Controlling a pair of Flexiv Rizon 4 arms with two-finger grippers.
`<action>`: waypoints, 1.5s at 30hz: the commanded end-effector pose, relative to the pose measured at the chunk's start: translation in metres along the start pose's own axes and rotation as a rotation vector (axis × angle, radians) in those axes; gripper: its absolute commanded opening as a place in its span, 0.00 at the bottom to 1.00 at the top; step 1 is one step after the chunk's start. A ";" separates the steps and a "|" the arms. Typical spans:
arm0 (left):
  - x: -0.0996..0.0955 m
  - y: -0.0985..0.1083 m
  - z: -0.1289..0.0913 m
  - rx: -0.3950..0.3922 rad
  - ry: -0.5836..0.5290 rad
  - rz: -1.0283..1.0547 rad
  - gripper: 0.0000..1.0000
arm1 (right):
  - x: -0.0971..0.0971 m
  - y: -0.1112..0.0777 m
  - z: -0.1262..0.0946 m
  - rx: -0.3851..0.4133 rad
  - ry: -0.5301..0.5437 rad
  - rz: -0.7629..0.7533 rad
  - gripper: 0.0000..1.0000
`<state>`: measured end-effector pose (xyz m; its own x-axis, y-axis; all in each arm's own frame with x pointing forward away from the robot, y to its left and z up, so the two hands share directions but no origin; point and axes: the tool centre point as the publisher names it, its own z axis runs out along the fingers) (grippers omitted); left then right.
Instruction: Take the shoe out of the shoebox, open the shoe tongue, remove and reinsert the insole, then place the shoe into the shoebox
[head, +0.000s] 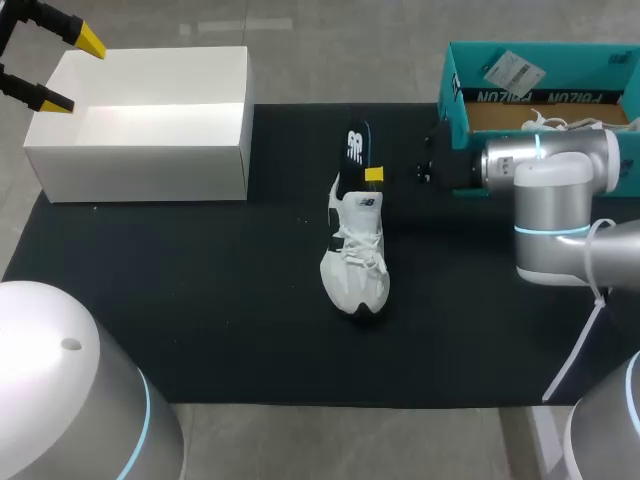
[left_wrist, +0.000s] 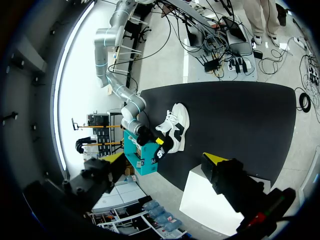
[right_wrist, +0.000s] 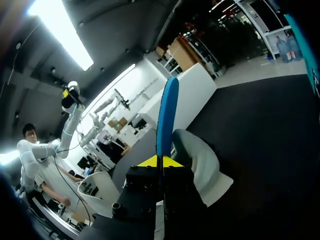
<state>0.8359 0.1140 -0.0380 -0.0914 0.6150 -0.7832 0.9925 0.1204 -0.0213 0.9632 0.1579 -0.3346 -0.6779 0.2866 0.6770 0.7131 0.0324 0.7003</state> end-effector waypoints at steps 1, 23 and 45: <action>-0.001 0.002 -0.001 0.004 0.004 0.000 1.00 | 0.002 -0.008 0.003 0.016 0.002 0.017 0.00; -0.001 0.002 -0.001 0.004 0.004 0.000 1.00 | 0.006 -0.020 0.006 0.063 0.020 0.038 0.30; -0.001 0.002 -0.001 0.004 0.004 0.000 1.00 | 0.009 -0.029 0.008 0.065 0.007 0.059 0.00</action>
<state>0.8359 0.1140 -0.0380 -0.0914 0.6151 -0.7832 0.9925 0.1203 -0.0213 0.9466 0.1661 -0.3494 -0.6390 0.2754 0.7182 0.7598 0.0803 0.6452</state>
